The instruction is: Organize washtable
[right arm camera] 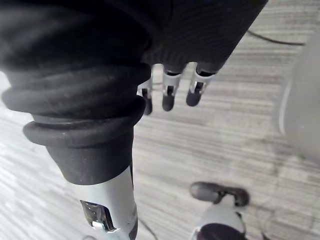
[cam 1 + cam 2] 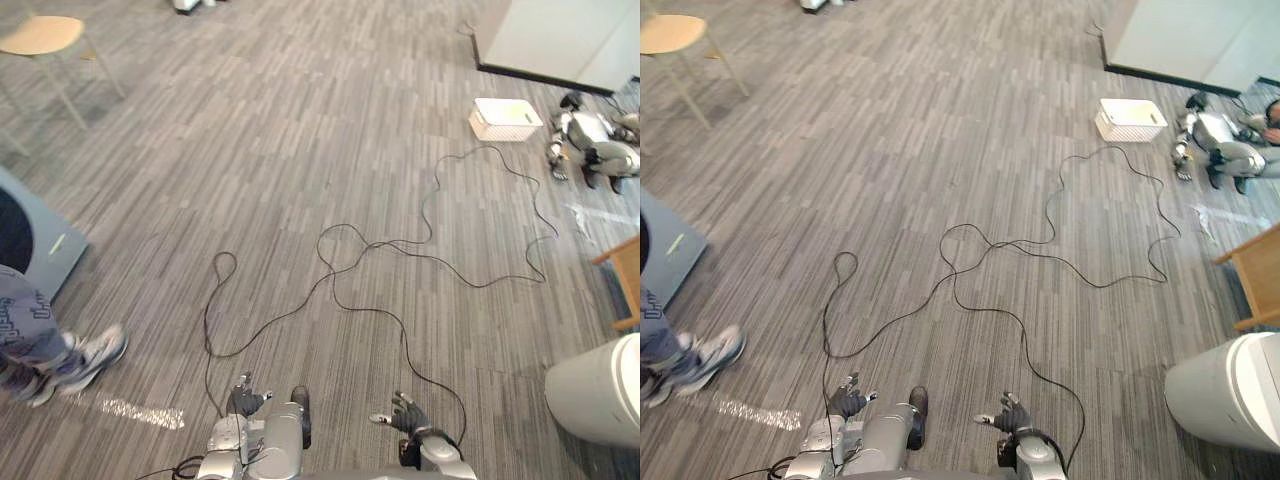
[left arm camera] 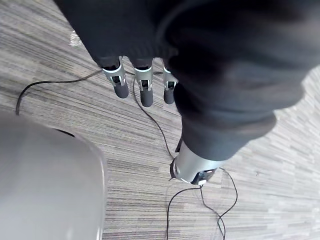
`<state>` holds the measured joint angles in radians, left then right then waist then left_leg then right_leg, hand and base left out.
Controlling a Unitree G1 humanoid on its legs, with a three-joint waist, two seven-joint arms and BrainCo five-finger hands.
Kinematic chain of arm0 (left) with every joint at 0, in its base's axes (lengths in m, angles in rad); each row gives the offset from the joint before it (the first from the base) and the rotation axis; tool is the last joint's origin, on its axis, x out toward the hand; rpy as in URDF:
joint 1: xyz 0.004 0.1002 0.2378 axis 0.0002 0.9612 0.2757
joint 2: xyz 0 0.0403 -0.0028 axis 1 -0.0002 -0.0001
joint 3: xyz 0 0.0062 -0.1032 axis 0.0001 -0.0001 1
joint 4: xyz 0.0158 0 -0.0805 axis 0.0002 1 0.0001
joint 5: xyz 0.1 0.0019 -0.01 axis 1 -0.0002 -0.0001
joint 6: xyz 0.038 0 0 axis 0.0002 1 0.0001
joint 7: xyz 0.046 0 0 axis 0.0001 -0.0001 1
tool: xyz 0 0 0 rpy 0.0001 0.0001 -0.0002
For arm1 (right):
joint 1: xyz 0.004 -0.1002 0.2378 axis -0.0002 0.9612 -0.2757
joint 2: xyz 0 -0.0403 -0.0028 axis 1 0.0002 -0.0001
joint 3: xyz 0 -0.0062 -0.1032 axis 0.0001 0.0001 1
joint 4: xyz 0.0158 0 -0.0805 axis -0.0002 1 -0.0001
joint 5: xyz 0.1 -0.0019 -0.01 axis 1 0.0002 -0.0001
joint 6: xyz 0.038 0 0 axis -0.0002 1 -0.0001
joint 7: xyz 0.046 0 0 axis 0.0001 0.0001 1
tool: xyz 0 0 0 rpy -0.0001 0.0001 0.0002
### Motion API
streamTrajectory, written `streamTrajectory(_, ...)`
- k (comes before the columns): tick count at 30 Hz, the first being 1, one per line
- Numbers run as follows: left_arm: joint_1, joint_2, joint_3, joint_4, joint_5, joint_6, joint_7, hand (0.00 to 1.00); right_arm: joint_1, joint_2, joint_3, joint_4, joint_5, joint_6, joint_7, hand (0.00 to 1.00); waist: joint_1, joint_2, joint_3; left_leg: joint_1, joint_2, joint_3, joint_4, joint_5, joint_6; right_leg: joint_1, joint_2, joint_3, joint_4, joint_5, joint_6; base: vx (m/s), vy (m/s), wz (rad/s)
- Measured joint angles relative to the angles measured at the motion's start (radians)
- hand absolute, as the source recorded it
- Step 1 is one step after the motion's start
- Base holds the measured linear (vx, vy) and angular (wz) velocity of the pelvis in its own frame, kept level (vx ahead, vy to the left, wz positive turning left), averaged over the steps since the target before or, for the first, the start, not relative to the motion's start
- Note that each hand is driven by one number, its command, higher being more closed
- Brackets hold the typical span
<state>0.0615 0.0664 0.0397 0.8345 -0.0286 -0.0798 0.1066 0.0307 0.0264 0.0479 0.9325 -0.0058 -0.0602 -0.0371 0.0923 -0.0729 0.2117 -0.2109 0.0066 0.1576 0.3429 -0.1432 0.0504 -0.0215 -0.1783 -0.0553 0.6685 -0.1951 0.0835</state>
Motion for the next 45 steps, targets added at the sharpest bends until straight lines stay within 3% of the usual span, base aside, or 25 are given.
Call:
streamTrajectory(1,0.001,0.001,-0.014,0.000,0.000,0.006,0.001,0.00,0.003,-0.002,0.006,-0.015,-0.006,-0.002,0.003,0.00,-0.019,0.004,0.011,0.074,-0.018,0.001,-0.010,-0.035,0.010,-0.059,-0.019,-0.001,0.178,-0.001,0.000,0.34,0.187,-0.02)
streamTrajectory(3,0.006,-0.002,-0.044,-0.001,-0.001,0.007,0.002,0.00,-0.001,-0.005,0.011,-0.019,-0.006,-0.006,0.006,0.00,-0.033,0.015,0.018,0.182,-0.032,0.000,-0.057,-0.071,0.021,-0.125,-0.027,-0.051,0.253,-0.032,-0.005,0.44,0.196,0.06)
streamTrajectory(6,-0.001,-0.015,-0.050,-0.001,-0.014,0.006,0.000,0.00,-0.021,-0.013,0.015,-0.014,-0.006,-0.010,0.019,0.00,-0.049,0.012,0.017,0.279,-0.034,-0.021,-0.121,-0.107,0.031,-0.260,0.012,-0.170,0.054,-0.074,-0.016,0.49,0.116,0.17)
streamTrajectory(9,0.010,-0.011,-0.051,0.002,-0.023,0.012,-0.001,0.00,-0.048,-0.034,0.030,-0.001,-0.007,-0.008,0.020,0.00,-0.075,0.009,0.020,0.371,-0.042,-0.057,-0.187,-0.124,0.015,-0.317,0.091,-0.184,-0.392,0.076,-0.009,0.57,0.039,0.45)
streamTrajectory(11,0.025,-0.003,-0.059,0.006,-0.027,0.012,-0.001,0.00,-0.046,-0.036,0.030,0.000,-0.007,-0.007,0.019,0.00,-0.082,0.002,0.018,0.440,-0.053,-0.106,-0.196,-0.162,-0.038,-0.322,0.106,-0.158,-0.436,0.146,-0.065,0.70,-0.062,0.86)
streamTrajectory(12,0.033,-0.004,-0.058,0.008,-0.027,0.011,0.000,0.00,-0.045,-0.038,0.027,0.005,-0.007,-0.006,0.020,0.00,-0.091,0.003,0.009,0.460,-0.054,-0.150,-0.156,-0.189,-0.054,-0.320,0.115,-0.132,-0.387,0.242,-0.144,0.57,-0.100,0.84)
streamTrajectory(13,0.033,-0.013,-0.053,0.017,-0.028,0.010,0.002,0.00,-0.053,-0.044,0.023,0.006,-0.011,-0.003,0.020,0.00,-0.087,0.015,0.002,0.450,-0.036,-0.171,-0.087,-0.197,-0.068,-0.318,0.125,-0.145,-0.336,0.231,-0.139,0.83,-0.159,0.80)
streamTrajectory(14,0.028,-0.024,-0.029,0.015,-0.027,0.011,0.001,0.00,-0.056,-0.045,0.023,0.001,-0.015,-0.002,0.019,0.00,-0.086,0.046,0.002,0.345,-0.002,-0.162,0.158,-0.174,-0.108,-0.295,0.141,-0.184,-0.325,0.179,-0.150,0.67,-0.142,0.33)
streamTrajectory(16,0.032,-0.043,-0.002,0.014,-0.026,0.013,0.000,0.00,-0.056,-0.049,0.029,-0.022,-0.014,0.000,0.019,0.00,-0.079,0.087,0.014,0.230,0.051,-0.117,0.435,-0.072,-0.177,-0.242,0.171,-0.175,-0.346,0.146,-0.161,0.61,-0.080,-0.22)
streamTrajectory(17,0.037,-0.049,0.016,0.010,-0.022,0.017,0.001,0.00,-0.056,-0.048,0.029,-0.019,-0.013,0.005,0.019,0.00,-0.072,0.117,0.018,0.145,0.128,-0.072,0.651,-0.059,-0.180,-0.177,0.212,-0.160,-0.376,0.125,-0.185,0.67,0.007,-0.52)
streamTrajectory(19,0.035,-0.040,0.023,-0.015,-0.018,0.018,-0.001,0.00,-0.041,-0.028,0.020,-0.017,-0.013,0.018,0.014,0.00,-0.069,0.098,0.035,0.071,0.186,0.000,0.778,-0.096,-0.121,-0.032,0.216,-0.131,-0.420,0.072,-0.186,0.74,0.022,-0.38)
streamTrajectory(22,0.033,-0.033,0.030,-0.044,-0.019,0.006,-0.003,0.00,-0.028,-0.024,0.017,-0.007,-0.002,0.021,0.013,0.00,-0.048,0.064,0.033,-0.049,0.183,0.049,0.638,-0.131,-0.083,0.091,0.182,-0.099,-0.501,0.038,-0.179,0.53,0.081,-0.23)
streamTrajectory(25,0.027,-0.029,0.041,-0.047,-0.018,0.003,-0.004,0.00,-0.028,-0.025,-0.002,0.007,0.000,0.025,0.007,0.00,-0.038,0.062,0.037,-0.137,0.133,0.037,0.190,-0.099,-0.108,0.189,0.107,-0.096,-0.565,-0.004,-0.103,0.54,0.237,-0.04)
streamTrajectory(26,0.027,-0.028,0.042,-0.047,-0.018,0.003,-0.004,0.00,-0.028,-0.025,-0.003,0.016,0.000,0.024,0.003,0.00,-0.030,0.059,0.039,-0.138,0.117,0.019,0.102,-0.062,-0.113,0.209,0.090,-0.095,-0.574,-0.015,-0.086,0.53,0.316,-0.07)
streamTrajectory(27,0.034,-0.030,0.040,-0.046,-0.020,0.002,-0.004,0.00,-0.027,-0.032,0.000,0.040,-0.001,0.024,-0.004,0.00,-0.012,0.066,0.036,-0.123,0.102,-0.019,-0.049,0.050,-0.127,0.248,0.078,-0.092,-0.600,-0.036,-0.051,0.52,0.320,-0.13)
streamTrajectory(28,0.038,-0.043,0.046,-0.043,-0.039,-0.006,0.000,0.00,-0.031,-0.036,0.002,0.064,-0.001,0.024,-0.005,0.00,0.000,0.069,0.028,-0.115,0.082,-0.016,-0.037,0.167,-0.086,0.282,0.058,-0.083,-0.616,-0.048,-0.032,0.51,0.345,-0.15)
streamTrajectory(30,0.026,-0.030,0.057,-0.043,-0.040,-0.014,0.000,0.00,-0.049,-0.020,0.004,0.067,-0.003,0.022,-0.004,0.00,0.005,0.031,0.026,-0.139,0.041,-0.004,0.023,0.107,-0.028,0.275,0.012,-0.078,-0.581,-0.016,-0.019,0.55,0.375,0.05)
streamTrajectory(32,0.024,-0.032,0.072,-0.038,-0.041,-0.012,0.002,0.00,-0.049,-0.013,-0.003,0.063,-0.005,0.021,-0.003,0.00,0.006,0.021,0.026,-0.110,0.018,0.019,0.051,0.048,0.005,0.201,-0.029,-0.041,-0.377,0.010,0.021,0.50,0.327,-0.02)
streamTrajectory(34,0.016,-0.013,0.068,0.006,-0.037,-0.002,0.004,0.00,-0.041,-0.010,0.001,0.063,-0.006,0.020,0.001,0.00,-0.005,0.017,0.030,0.037,-0.022,0.039,0.001,-0.015,0.022,0.045,-0.077,0.016,0.058,0.072,0.029,0.48,0.330,-0.27)
streamTrajectory(35,0.017,-0.011,0.067,0.020,-0.037,0.000,0.005,0.00,-0.041,-0.012,0.002,0.050,-0.006,0.018,0.002,0.00,-0.012,0.020,0.034,0.083,-0.027,0.041,-0.020,-0.025,0.023,0.015,-0.085,0.009,0.142,0.065,0.024,0.47,0.287,-0.15)
streamTrajectory(37,0.020,0.003,0.042,0.053,-0.035,0.008,0.006,0.00,-0.040,-0.014,0.012,0.027,-0.007,0.004,0.005,0.00,-0.039,0.033,0.042,0.236,-0.040,0.047,-0.119,-0.033,0.029,-0.063,-0.086,-0.089,0.258,-0.011,-0.003,0.47,0.233,-0.03)
streamTrajectory(40,0.019,0.006,0.035,0.064,-0.033,0.012,0.005,0.00,-0.047,-0.016,0.025,0.021,-0.009,-0.009,0.019,0.00,-0.052,0.019,0.043,0.336,-0.038,0.054,-0.198,-0.047,0.018,-0.193,-0.042,-0.211,0.117,-0.064,-0.016,0.42,0.096,-0.07)
streamTrajectory(42,0.008,0.006,0.029,0.077,-0.028,0.017,0.004,0.00,-0.067,-0.024,0.027,0.023,-0.013,-0.010,0.021,0.00,-0.057,0.023,0.047,0.386,-0.025,0.055,-0.233,-0.067,-0.006,-0.270,0.021,-0.255,-0.119,-0.036,-0.025,0.45,0.028,-0.03)
streamTrajectory(44,0.020,0.007,0.027,0.081,-0.025,0.018,0.003,0.00,-0.074,-0.029,0.026,0.024,-0.013,-0.010,0.021,0.00,-0.075,0.021,0.048,0.443,-0.024,0.041,-0.260,-0.092,-0.041,-0.276,0.069,-0.252,-0.346,0.066,-0.033,0.51,-0.027,0.25)
streamTrajectory(45,0.030,0.011,0.016,0.081,-0.015,0.017,0.002,0.00,-0.073,-0.033,0.025,0.021,-0.013,-0.011,0.021,0.00,-0.084,0.019,0.047,0.476,-0.025,0.022,-0.256,-0.129,-0.058,-0.283,0.087,-0.234,-0.393,0.123,-0.071,0.69,-0.111,0.62)
